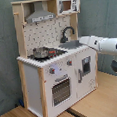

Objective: Play with the kitchen

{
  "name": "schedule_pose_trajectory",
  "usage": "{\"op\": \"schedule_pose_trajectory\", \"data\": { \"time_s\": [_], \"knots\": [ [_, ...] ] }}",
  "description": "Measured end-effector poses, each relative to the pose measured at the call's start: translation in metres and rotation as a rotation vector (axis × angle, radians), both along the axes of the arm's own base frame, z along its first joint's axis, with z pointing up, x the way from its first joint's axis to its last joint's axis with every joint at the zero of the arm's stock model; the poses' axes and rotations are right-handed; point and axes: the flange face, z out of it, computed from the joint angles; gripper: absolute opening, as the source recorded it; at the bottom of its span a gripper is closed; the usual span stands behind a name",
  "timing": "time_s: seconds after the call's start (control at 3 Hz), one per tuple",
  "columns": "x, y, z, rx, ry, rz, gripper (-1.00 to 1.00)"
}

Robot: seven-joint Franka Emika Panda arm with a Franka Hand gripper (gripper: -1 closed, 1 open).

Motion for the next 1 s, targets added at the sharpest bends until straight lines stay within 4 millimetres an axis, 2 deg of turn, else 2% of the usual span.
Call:
{"op": "schedule_pose_trajectory", "data": {
  "time_s": [0.33, 0.67, 1.0],
  "knots": [
    [0.021, -0.021, 0.029, 0.103, 0.014, -0.062, 1.00],
    [0.058, -0.039, 0.035, 0.161, 0.062, -0.106, 1.00],
    [0.087, -0.044, 0.040, 0.196, 0.094, -0.117, 1.00]
  ]
}}
